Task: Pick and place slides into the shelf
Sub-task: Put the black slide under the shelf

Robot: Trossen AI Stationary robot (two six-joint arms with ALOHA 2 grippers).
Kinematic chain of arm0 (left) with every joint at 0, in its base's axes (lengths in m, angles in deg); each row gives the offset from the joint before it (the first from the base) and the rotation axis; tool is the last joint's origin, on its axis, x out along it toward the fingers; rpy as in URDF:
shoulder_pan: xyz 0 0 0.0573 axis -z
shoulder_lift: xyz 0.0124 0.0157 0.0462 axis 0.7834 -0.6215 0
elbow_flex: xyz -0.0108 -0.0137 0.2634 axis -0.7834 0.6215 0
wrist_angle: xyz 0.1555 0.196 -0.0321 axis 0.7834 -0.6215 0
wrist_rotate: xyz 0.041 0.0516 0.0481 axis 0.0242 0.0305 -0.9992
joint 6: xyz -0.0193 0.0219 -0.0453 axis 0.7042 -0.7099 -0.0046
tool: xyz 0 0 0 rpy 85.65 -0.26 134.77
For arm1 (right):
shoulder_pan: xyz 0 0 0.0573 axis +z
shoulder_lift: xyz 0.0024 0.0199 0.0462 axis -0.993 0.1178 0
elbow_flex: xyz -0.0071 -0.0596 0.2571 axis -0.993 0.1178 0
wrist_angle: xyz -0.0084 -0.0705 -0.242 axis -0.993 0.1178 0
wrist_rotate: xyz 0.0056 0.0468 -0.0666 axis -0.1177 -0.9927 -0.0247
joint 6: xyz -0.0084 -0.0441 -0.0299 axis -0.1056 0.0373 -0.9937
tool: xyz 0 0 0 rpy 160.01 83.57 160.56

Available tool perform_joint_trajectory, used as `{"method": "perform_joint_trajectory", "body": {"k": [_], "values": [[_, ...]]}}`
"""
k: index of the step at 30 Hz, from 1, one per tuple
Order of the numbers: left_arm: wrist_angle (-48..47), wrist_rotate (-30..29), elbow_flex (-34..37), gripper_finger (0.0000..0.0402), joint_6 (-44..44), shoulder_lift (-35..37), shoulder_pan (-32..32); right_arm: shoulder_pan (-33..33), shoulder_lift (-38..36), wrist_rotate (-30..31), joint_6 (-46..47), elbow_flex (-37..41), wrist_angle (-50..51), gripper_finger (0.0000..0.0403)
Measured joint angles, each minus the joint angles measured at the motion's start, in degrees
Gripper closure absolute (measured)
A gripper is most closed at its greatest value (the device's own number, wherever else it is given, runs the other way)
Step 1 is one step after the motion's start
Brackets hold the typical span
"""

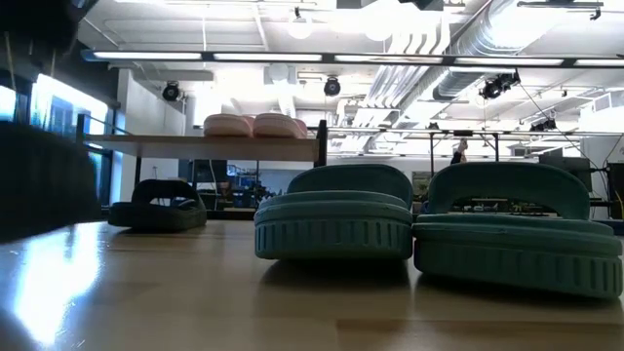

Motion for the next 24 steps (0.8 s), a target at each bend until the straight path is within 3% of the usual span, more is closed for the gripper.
{"method": "perform_joint_trajectory", "body": {"k": [9,18,21,24], "values": [[0.12,-15.69,-12.61,0.04,-16.0,0.0,-0.07,0.0,0.0,0.02,0.0,0.0,0.0,0.0306],[0.25,-29.9,-31.76,0.0401,-37.04,0.0,-0.46,-0.01,0.0,0.02,0.02,0.0,-0.02,0.0306],[3.46,-34.6,-29.1,0.0401,-39.51,4.82,-0.47,0.0,0.0,0.04,0.02,0.0,-0.02,0.0306],[-0.77,-38.61,-29.58,0.0401,-37.65,8.19,-0.36,0.0,0.0,0.11,0.2,0.0,-0.01,0.0306]]}}
